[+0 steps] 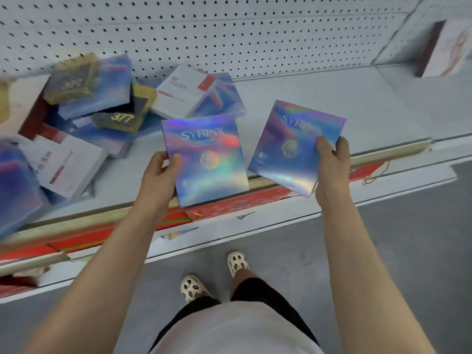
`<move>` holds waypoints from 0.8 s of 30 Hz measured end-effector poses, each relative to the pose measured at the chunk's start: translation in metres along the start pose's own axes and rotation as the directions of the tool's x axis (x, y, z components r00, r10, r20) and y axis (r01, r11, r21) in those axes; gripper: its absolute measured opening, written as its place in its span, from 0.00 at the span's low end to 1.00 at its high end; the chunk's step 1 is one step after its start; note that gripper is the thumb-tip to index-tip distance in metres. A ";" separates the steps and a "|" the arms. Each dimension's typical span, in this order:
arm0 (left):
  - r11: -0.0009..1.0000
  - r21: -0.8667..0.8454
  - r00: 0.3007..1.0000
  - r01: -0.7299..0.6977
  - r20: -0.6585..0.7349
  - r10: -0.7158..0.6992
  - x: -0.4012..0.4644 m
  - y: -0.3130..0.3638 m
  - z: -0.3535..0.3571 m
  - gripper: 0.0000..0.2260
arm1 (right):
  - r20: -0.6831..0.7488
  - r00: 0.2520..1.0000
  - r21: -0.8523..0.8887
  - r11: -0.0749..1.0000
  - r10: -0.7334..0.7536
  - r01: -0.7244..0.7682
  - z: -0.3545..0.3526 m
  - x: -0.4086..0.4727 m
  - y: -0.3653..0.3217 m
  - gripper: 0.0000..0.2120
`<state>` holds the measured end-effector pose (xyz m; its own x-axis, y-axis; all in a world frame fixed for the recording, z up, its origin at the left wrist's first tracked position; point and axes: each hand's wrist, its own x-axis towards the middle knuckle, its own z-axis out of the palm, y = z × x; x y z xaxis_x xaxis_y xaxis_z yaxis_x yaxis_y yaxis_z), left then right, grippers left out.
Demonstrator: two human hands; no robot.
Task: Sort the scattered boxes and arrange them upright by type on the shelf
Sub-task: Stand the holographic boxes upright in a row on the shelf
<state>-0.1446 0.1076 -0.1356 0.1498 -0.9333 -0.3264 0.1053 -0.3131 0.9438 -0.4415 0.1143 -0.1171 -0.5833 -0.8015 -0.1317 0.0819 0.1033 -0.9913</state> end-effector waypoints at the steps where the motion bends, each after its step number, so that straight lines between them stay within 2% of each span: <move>1: 0.999 0.024 1.000 -0.022 0.019 0.021 0.000 0.001 0.009 0.03 | -0.004 1.000 -0.007 1.000 -0.008 0.008 -0.012 -0.001 0.001 0.05; 6: 0.995 0.076 0.990 -0.066 0.130 0.056 -0.012 0.010 0.076 0.03 | -0.118 0.991 -0.009 0.998 -0.056 0.056 -0.078 0.010 0.004 0.14; 10: 0.992 0.092 0.979 -0.081 0.194 0.062 -0.023 0.007 0.151 0.06 | -0.157 0.986 -0.020 0.998 -0.055 0.053 -0.145 0.031 0.000 0.05; 13: 0.994 0.070 0.968 -0.082 0.245 0.063 -0.031 -0.001 0.218 0.07 | -0.189 0.981 -0.012 0.999 -0.041 0.040 -0.205 0.052 -0.010 0.03; 17: 0.995 0.066 0.946 -0.078 0.321 0.052 -0.040 -0.019 0.313 0.09 | -0.241 0.969 -0.011 0.999 -0.050 0.049 -0.291 0.092 -0.020 0.04; 24: 0.997 0.059 0.913 -0.055 0.407 0.026 -0.047 -0.028 0.461 0.05 | -0.346 0.937 0.037 0.998 -0.037 0.053 -0.403 0.164 -0.035 0.04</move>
<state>-0.6080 0.0793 -0.1233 -0.2604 -0.9320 -0.2522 0.0389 -0.2711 0.9618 -0.8660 0.2166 -0.1061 -0.8297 -0.5512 -0.0885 0.0807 0.0384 -0.9960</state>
